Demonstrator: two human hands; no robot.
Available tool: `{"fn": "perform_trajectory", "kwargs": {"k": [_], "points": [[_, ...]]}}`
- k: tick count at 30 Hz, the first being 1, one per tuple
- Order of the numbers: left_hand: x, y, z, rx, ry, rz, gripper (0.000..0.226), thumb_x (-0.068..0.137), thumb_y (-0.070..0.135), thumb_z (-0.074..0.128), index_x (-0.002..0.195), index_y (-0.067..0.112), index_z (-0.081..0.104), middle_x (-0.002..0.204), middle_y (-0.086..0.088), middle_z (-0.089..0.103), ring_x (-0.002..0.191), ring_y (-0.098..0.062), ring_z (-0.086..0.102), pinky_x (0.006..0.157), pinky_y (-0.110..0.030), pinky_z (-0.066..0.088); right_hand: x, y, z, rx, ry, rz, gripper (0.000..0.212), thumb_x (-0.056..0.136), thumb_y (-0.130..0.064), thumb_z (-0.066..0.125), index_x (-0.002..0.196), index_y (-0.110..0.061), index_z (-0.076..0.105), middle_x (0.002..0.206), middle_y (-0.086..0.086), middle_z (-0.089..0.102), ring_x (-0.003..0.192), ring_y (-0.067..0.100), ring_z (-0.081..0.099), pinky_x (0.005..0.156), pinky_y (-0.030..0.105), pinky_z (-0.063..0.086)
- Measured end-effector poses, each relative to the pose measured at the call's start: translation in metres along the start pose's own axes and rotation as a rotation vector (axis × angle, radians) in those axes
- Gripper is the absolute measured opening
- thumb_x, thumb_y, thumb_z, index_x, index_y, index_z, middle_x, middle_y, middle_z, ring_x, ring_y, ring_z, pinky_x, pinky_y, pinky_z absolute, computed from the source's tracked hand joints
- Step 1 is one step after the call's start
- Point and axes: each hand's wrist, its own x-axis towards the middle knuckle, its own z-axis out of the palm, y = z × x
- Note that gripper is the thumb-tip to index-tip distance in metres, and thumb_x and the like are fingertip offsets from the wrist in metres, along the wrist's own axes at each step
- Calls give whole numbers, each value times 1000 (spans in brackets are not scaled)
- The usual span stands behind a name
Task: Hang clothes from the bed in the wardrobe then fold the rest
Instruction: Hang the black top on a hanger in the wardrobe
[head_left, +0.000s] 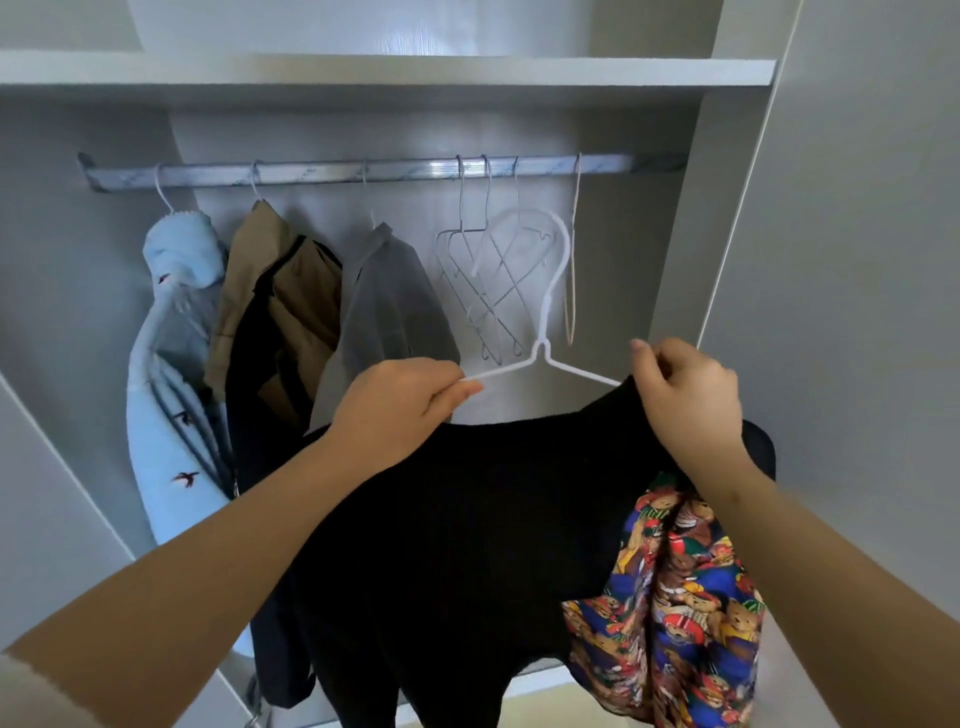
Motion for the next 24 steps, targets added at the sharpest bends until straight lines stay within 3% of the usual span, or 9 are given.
{"fn": "perform_trajectory", "kwargs": {"k": [3,6,9,12,17,21,24], "points": [[4,4,4,-32,100,-19,38,93,28,53,64,3,59,57,-8,56,55,-21,54,56,-34,44,1,8,-7,-120,-29,10,46,96,-38,40,65,-6,49,53,3,45,54,20,42,49,24,27],[11,11,11,-98,110,-19,35,92,29,54,68,5,61,58,-6,55,56,-20,53,53,-33,41,-1,4,-9,-227,-141,-73,53,95,-49,35,55,-16,42,51,-1,43,51,13,41,47,24,25],[11,17,17,-206,69,-19,29,91,31,56,72,10,64,58,-1,54,55,-14,52,52,-27,39,5,6,-22,-177,-315,31,60,90,-57,39,48,-14,33,47,0,39,49,16,41,49,27,28],[9,19,28,-253,7,-37,27,90,35,55,73,16,64,58,2,55,56,-11,52,55,-32,44,6,13,-34,-119,-486,119,60,89,-56,44,50,-14,27,43,-2,32,43,13,37,49,27,31],[5,15,44,-417,-67,-151,20,86,44,55,66,42,59,63,0,58,60,-13,53,60,-40,47,-2,13,-40,198,-794,242,46,92,-45,47,57,-18,61,54,-5,57,50,5,53,55,13,44],[14,18,50,-435,-145,-199,16,89,36,56,90,27,69,83,1,63,79,-12,58,78,-39,52,-3,12,-43,318,-922,373,43,90,-40,52,53,-19,56,44,-5,45,36,7,40,38,15,36],[17,15,54,-204,-277,-129,30,91,37,54,117,24,60,106,2,59,98,-15,53,90,-39,46,-3,15,-45,352,-942,474,43,92,-35,53,52,-18,55,43,-3,40,32,8,36,34,16,32]]}}
